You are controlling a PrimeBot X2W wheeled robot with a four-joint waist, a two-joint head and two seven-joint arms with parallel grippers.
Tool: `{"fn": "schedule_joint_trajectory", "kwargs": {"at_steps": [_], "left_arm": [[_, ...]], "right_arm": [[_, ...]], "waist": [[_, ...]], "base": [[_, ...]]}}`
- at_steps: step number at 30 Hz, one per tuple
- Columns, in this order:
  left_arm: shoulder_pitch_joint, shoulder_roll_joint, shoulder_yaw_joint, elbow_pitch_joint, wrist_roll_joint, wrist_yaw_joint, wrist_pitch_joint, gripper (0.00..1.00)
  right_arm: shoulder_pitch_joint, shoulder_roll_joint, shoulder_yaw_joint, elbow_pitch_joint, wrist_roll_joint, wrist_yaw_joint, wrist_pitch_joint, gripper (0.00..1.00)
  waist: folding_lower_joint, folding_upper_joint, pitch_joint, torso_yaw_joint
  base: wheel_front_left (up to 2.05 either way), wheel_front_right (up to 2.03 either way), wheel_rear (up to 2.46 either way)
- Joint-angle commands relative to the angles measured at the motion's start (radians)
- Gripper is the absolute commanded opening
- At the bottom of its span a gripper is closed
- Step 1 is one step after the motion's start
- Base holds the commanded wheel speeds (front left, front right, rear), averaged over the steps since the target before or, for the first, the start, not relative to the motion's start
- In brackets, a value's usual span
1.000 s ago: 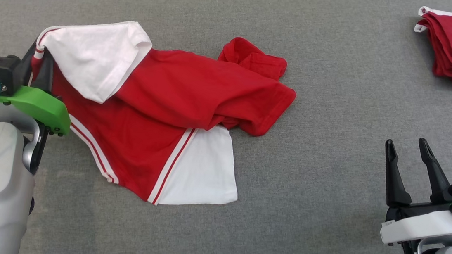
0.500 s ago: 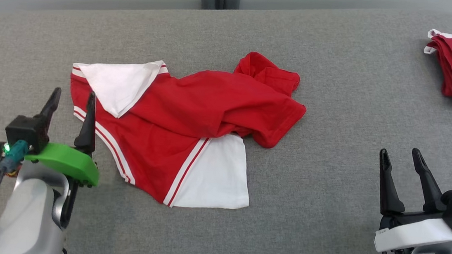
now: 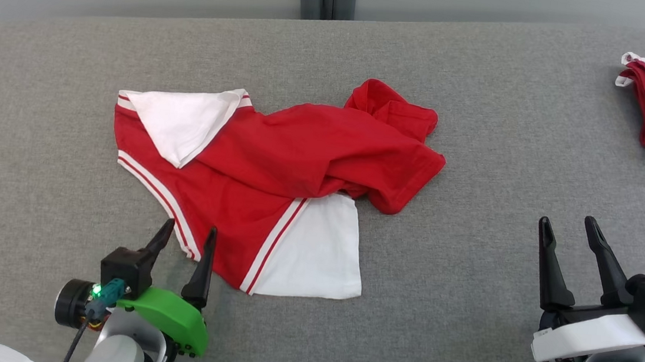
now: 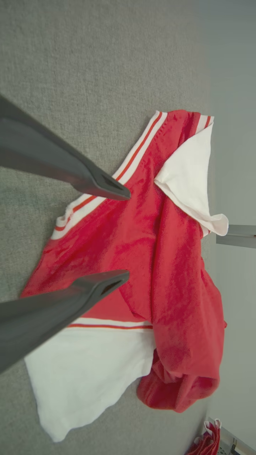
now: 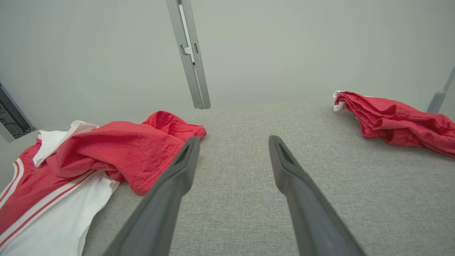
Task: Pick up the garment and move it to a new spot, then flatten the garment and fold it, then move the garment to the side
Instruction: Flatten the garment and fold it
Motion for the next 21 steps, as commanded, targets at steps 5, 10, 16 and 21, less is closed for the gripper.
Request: {"fn": "schedule_joint_trajectory", "kwargs": {"at_steps": [5,10,16,21], "left_arm": [[0.022,0.009,-0.012,0.054,-0.008,0.005,0.022,1.00],[0.009,0.018,-0.003,0.107,-0.006,0.031,0.023,1.00],[-0.024,0.006,-0.019,0.161,-0.028,0.022,0.023,1.00],[-0.061,0.002,-0.036,0.212,-0.031,0.019,0.014,0.00]], "right_arm": [[-0.007,-0.006,0.005,0.006,0.006,-0.001,-0.003,1.00],[-0.012,-0.008,0.008,0.009,0.010,-0.001,-0.003,1.00],[-0.015,-0.009,0.010,0.010,0.012,-0.001,-0.003,1.00],[-0.021,-0.007,0.011,0.014,0.011,-0.001,-0.003,1.00]], "waist": [[0.0000,-0.0001,0.011,-0.020],[0.0000,-0.0001,0.018,-0.036],[0.0000,-0.0001,0.024,-0.047],[0.0000,-0.0001,0.029,-0.052]], "base": [[0.00,0.00,0.00],[0.00,0.00,0.00],[0.00,0.00,0.00],[0.00,0.00,0.00]]}}
